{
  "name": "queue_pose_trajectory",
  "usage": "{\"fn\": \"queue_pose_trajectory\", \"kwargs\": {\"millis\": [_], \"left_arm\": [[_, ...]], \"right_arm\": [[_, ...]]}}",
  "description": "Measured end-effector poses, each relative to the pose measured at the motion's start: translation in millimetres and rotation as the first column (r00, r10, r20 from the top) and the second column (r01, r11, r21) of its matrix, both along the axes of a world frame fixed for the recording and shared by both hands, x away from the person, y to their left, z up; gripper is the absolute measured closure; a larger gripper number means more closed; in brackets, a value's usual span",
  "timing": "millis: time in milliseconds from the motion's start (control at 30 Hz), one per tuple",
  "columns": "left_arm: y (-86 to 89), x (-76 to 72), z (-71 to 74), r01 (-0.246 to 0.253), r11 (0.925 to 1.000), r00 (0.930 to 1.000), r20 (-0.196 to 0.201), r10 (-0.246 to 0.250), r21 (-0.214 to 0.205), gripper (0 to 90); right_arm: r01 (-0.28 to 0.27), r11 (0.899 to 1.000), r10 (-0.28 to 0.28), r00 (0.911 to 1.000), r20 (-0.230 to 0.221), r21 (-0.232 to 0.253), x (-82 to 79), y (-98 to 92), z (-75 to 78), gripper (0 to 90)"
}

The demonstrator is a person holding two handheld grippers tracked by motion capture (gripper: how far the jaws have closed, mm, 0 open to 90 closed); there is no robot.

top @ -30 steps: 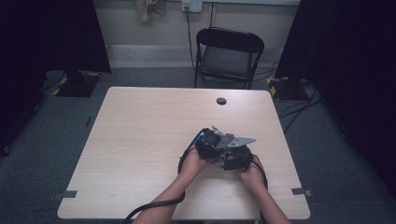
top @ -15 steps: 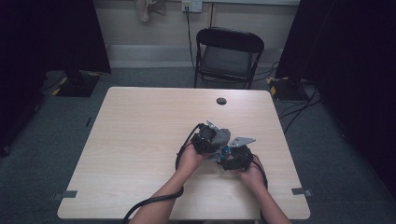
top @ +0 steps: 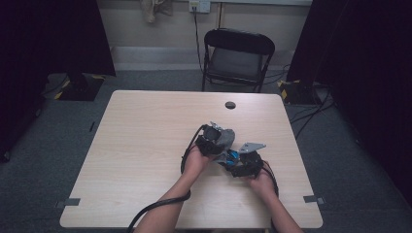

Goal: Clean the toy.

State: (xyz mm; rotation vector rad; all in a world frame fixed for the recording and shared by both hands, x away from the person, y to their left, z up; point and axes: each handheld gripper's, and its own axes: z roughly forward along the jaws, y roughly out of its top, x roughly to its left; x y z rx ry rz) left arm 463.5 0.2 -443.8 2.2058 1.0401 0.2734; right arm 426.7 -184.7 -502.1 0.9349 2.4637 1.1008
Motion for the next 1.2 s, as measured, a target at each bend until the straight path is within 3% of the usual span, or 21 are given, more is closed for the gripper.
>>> {"fn": "queue_pose_trajectory", "kwargs": {"millis": [600, 733, 1200], "left_arm": [[12.0, 12.7, -4.7, -0.057, 0.9982, 0.9983, -0.013, 0.057, -0.017, 73.6], [14.5, 14.4, -6.9, -0.074, 0.9973, 0.9973, -0.003, 0.074, 0.003, 73.6], [28.2, 18.2, -11.8, -0.112, 0.9936, 0.9937, -0.004, 0.112, 0.009, 73.5]], "right_arm": [[0.000, 1.000, 0.000, 1.0000, 0.000, 0.000, 0.0, 0.0, 0.0, 24.2], [0.000, 1.000, 0.000, 1.0000, -0.001, 0.000, -0.1, 0.0, 0.0, 24.2], [0.000, 1.000, 0.000, 1.0000, -0.001, 0.000, -0.1, 0.0, 0.1, 24.2]]}}
